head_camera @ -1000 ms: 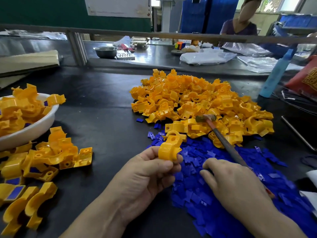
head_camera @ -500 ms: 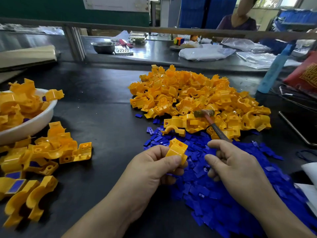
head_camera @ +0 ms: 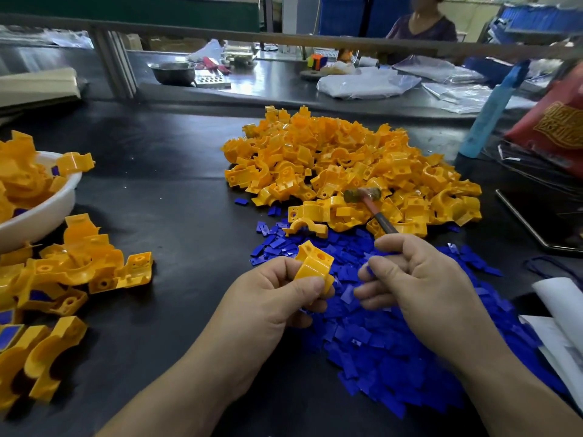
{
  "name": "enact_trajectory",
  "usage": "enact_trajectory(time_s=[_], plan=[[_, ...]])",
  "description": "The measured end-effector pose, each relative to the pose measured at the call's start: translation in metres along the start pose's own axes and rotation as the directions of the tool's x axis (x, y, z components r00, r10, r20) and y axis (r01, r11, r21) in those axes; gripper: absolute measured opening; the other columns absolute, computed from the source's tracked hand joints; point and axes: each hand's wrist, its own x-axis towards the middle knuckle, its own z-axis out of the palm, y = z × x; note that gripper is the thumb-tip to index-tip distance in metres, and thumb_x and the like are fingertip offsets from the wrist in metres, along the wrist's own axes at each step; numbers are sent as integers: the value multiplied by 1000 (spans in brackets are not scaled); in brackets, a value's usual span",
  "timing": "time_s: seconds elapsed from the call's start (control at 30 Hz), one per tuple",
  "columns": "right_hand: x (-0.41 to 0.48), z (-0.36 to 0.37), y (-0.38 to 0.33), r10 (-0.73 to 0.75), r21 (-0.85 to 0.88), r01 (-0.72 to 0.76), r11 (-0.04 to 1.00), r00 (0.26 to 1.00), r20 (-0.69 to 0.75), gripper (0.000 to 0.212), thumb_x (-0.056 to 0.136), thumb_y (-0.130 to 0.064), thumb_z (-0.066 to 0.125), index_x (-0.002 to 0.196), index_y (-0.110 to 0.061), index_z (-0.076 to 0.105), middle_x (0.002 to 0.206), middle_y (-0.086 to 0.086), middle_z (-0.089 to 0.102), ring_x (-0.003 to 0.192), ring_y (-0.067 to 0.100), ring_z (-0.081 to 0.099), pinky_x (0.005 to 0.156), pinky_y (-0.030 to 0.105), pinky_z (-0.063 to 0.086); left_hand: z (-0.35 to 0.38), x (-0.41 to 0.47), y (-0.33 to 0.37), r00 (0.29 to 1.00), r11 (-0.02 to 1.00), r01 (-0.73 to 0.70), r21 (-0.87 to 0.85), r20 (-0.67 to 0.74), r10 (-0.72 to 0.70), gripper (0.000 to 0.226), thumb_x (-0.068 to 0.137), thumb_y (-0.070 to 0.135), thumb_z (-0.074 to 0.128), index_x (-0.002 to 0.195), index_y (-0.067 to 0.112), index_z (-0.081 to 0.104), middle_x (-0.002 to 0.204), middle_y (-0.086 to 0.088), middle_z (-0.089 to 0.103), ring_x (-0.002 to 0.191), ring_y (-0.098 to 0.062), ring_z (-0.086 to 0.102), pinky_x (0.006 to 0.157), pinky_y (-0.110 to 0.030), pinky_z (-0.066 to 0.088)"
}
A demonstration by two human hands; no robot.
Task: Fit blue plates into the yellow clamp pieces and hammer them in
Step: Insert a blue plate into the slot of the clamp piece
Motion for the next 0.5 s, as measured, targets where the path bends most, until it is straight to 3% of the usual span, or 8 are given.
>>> enact_trajectory(time_s=[0.13,0.27,0.37,0.5], plan=[[-6,9,-6,-11,260,10,966,1000,2,13,93,-16,52,101,-18,62,95,-1,73,87,18,72,66,30,59,2,-1,0,998,999,-25,47,-50,27,31,62,50,73,89,33,75,92,2,77,83,-11,73,72,-28,55],[-15,26,-6,-35,305,28,952,999,18,19,77,-34,61,91,-28,72,109,-10,69,100,11,67,80,32,56,9,-5,-3,995,986,-74,152,-55,83,13,79,41,78,89,33,74,87,1,76,84,-17,72,74,-29,56],[-19,36,-3,-32,369,26,929,999,10,22,76,-38,64,93,-26,72,106,-6,70,100,14,67,78,29,56,14,-8,-3,994,986,-103,131,-20,107,18,74,44,78,85,31,73,85,-1,75,79,-16,71,70,-26,57],[-18,37,-1,-20,356,33,934,999,-41,26,79,-51,63,96,-32,69,97,-2,69,92,16,66,78,37,55,17,-12,-1,993,984,-120,133,25,118,27,69,51,81,85,31,73,86,-1,75,79,-15,70,71,-28,56]])
